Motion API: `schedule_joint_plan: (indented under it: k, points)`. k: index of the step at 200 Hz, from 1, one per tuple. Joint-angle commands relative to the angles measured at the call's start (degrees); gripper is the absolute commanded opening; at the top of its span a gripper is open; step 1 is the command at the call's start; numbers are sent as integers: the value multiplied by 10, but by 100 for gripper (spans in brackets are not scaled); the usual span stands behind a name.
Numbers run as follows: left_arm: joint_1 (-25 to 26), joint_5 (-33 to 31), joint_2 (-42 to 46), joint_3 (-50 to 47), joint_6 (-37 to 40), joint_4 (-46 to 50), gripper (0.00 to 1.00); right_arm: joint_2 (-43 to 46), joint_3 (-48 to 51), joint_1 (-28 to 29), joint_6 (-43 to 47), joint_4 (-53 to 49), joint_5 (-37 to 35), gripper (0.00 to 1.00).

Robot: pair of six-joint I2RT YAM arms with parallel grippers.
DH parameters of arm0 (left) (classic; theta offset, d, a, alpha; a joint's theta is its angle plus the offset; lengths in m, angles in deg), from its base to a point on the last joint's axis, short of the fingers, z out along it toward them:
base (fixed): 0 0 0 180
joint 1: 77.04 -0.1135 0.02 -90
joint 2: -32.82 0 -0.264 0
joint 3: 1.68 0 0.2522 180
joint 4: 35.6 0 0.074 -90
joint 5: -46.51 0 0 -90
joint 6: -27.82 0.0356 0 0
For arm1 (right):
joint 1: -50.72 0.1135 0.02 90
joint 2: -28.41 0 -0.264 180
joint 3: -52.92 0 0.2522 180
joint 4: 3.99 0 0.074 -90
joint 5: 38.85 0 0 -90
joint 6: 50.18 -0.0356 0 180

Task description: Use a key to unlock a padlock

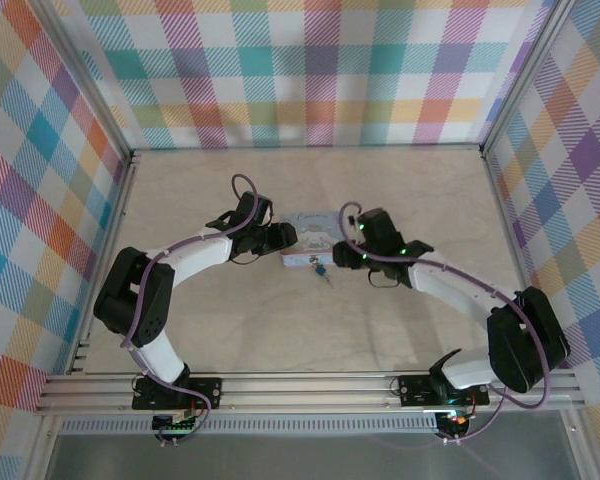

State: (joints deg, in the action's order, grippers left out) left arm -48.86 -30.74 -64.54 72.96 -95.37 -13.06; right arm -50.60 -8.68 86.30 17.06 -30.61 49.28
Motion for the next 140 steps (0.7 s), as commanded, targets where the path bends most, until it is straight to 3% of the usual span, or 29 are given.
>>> schedule_joint_plan:
  k: [1,43,140]
  points:
    - [-4,-3,7,16,1,0,54,1,34,41,22,13,-28,44]
    - [-4,-3,-8,27,3,8,53,-57,38,90,38,49,-65,42]
    - [-6,3,-18,35,3,12,52,-178,-29,114,72,70,-132,46]
